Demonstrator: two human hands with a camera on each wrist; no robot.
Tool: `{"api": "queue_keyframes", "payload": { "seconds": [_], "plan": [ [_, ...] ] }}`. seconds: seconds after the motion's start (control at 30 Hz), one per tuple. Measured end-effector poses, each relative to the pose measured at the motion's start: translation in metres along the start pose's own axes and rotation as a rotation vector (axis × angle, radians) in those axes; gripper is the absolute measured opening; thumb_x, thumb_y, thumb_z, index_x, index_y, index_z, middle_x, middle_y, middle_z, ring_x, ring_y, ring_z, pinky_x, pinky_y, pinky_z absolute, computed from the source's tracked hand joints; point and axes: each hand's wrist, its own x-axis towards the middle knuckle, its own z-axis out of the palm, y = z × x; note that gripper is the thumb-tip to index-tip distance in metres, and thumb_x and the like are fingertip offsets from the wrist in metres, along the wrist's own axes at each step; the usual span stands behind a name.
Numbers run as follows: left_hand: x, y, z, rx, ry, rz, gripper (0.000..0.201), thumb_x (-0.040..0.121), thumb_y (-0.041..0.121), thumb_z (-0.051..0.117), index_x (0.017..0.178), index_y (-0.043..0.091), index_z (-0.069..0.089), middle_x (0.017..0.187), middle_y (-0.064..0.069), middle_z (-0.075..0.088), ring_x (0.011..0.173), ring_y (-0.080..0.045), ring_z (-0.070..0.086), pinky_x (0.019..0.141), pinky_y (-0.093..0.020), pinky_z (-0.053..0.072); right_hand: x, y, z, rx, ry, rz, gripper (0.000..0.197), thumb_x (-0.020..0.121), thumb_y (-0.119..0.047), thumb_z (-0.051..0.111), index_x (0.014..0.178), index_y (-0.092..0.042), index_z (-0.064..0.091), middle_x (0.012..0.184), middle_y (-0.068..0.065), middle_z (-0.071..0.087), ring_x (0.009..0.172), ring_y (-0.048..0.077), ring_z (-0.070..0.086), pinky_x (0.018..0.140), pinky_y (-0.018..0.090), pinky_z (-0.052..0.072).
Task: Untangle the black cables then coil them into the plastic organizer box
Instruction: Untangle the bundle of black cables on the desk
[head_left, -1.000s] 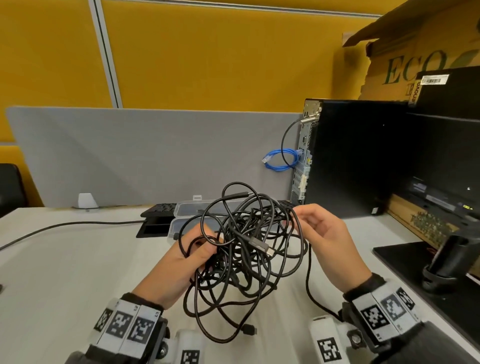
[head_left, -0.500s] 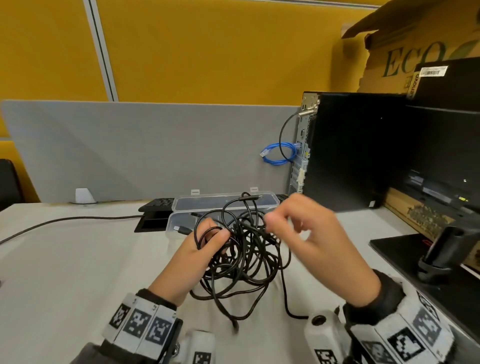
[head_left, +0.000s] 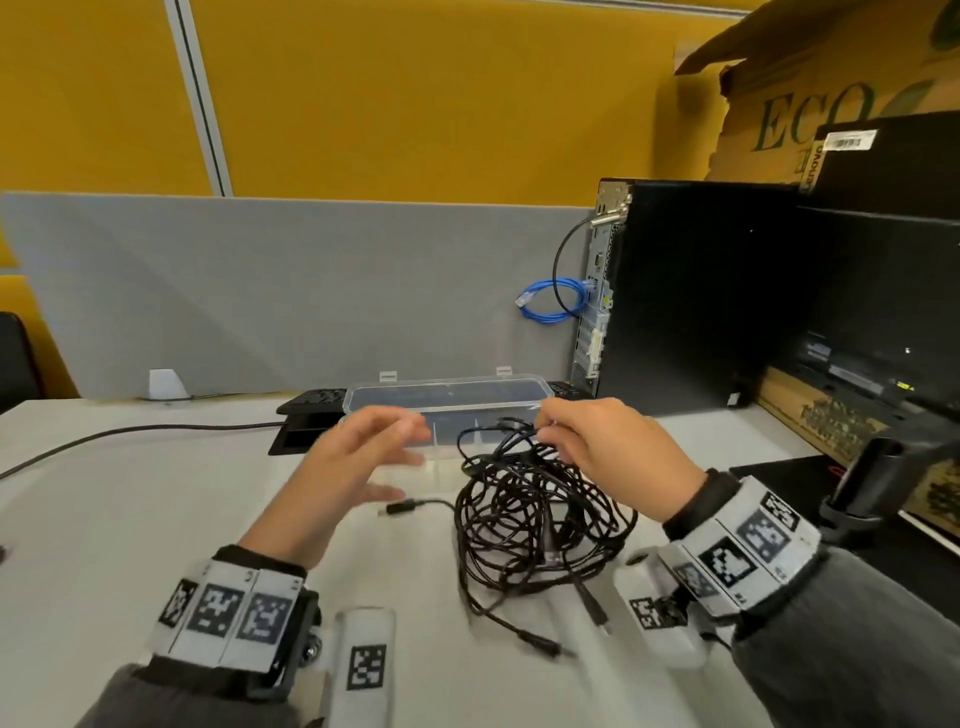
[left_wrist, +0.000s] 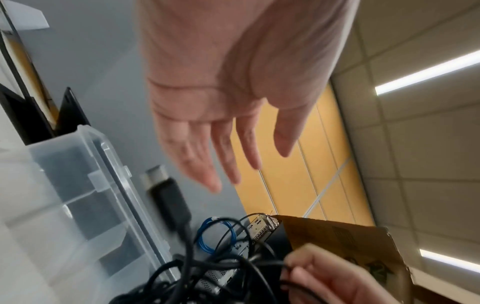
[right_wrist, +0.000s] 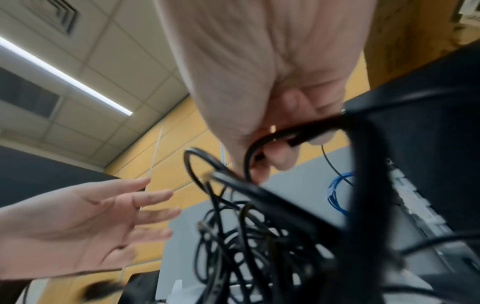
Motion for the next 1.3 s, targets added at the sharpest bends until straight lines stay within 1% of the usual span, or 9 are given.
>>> {"api": "queue_keyframes", "payload": {
  "seconds": [0.1,0.23,0.5,0.6,0.7,0.9,1.03,1.17,1.3],
  "plan": [
    [0.003,-0.008,0.006,0.148,0.032,0.170,0.045,0.070,0.047,0.075,0.110,0.040,0.055,0.117,0.018,0.060,0.111,-0.001,0.054,0.089,-0.023,0.042,0.005,-0.013,-0.005,-0.080,-0.036,-0.215,0.020,0.098,-0.033,0.039,0.105,-0.029,0.057,0.096,-0.015,0.057,0.089,0.005,0.050,0.059,0.016,0.032],
    [-0.002,-0.018,0.026,0.361,-0.274,0.161,0.065,0.065,0.040,0.078,0.118,0.051,0.042,0.115,0.036,0.054,0.110,0.016,0.048,0.089,-0.010,0.040,0.011,-0.022,-0.004,0.107,0.115,-0.334,0.016,0.096,-0.031,0.046,0.099,-0.026,0.061,0.087,-0.013,0.061,0.078,0.001,0.054,0.061,0.016,0.039],
    [0.003,-0.026,0.008,0.245,-0.187,0.075,0.026,0.074,0.024,0.076,0.092,0.037,0.062,0.108,-0.023,0.058,0.083,-0.021,0.063,0.082,-0.031,0.055,0.016,0.021,-0.024,1.090,0.722,0.409,0.015,0.097,-0.015,0.037,0.090,-0.014,0.050,0.063,-0.004,0.042,0.043,0.004,0.040,0.040,0.020,0.030],
    [0.003,-0.027,0.012,0.288,-0.217,0.085,0.025,0.070,0.041,0.074,0.092,0.039,0.062,0.106,-0.024,0.057,0.078,-0.018,0.059,0.083,-0.038,0.053,0.021,0.032,-0.013,0.548,0.526,0.384,0.024,0.099,-0.022,0.028,0.113,-0.021,0.048,0.089,-0.001,0.054,0.076,0.013,0.055,0.063,0.029,0.046],
    [0.004,-0.029,0.019,0.296,-0.235,0.104,0.020,0.075,0.034,0.071,0.090,0.040,0.061,0.102,-0.023,0.058,0.084,-0.028,0.059,0.087,-0.041,0.049,0.014,0.014,0.011,-0.232,0.293,0.101,0.041,0.093,-0.031,0.032,0.133,-0.030,0.040,0.127,0.000,0.048,0.119,0.022,0.043,0.098,0.050,0.032],
    [0.006,-0.030,0.017,0.273,-0.138,0.114,0.016,0.073,0.037,0.073,0.087,0.036,0.065,0.099,-0.013,0.064,0.096,-0.035,0.057,0.090,-0.045,0.047,0.011,-0.018,0.029,-0.180,-0.227,-0.228,0.031,0.099,-0.040,0.030,0.097,-0.019,0.053,0.093,-0.004,0.056,0.087,0.013,0.053,0.086,0.032,0.040],
    [0.006,-0.031,0.011,0.229,-0.203,0.084,0.032,0.076,0.017,0.074,0.099,0.038,0.065,0.096,0.007,0.070,0.083,-0.017,0.065,0.069,-0.022,0.053,0.012,-0.008,0.010,0.315,0.209,-0.202,0.030,0.098,-0.031,0.039,0.069,-0.035,0.036,0.063,-0.013,0.040,0.062,-0.002,0.044,0.062,0.012,0.034],
    [0.005,-0.029,0.012,0.232,-0.232,0.093,0.040,0.081,0.010,0.069,0.105,0.040,0.061,0.098,0.020,0.069,0.093,0.001,0.064,0.079,-0.012,0.048,0.008,-0.009,0.009,0.518,0.537,-0.088,0.033,0.096,-0.038,0.033,0.071,-0.018,0.044,0.060,0.006,0.041,0.056,0.012,0.039,0.053,0.016,0.031],
    [0.003,-0.029,0.010,0.308,-0.288,0.082,0.040,0.078,0.017,0.072,0.106,0.042,0.058,0.092,0.028,0.067,0.089,0.006,0.063,0.075,-0.008,0.045,0.012,-0.004,0.015,0.674,0.702,0.055,0.031,0.097,-0.015,0.042,0.067,-0.023,0.038,0.062,-0.005,0.034,0.054,0.003,0.036,0.052,0.012,0.031]
  ]
}}
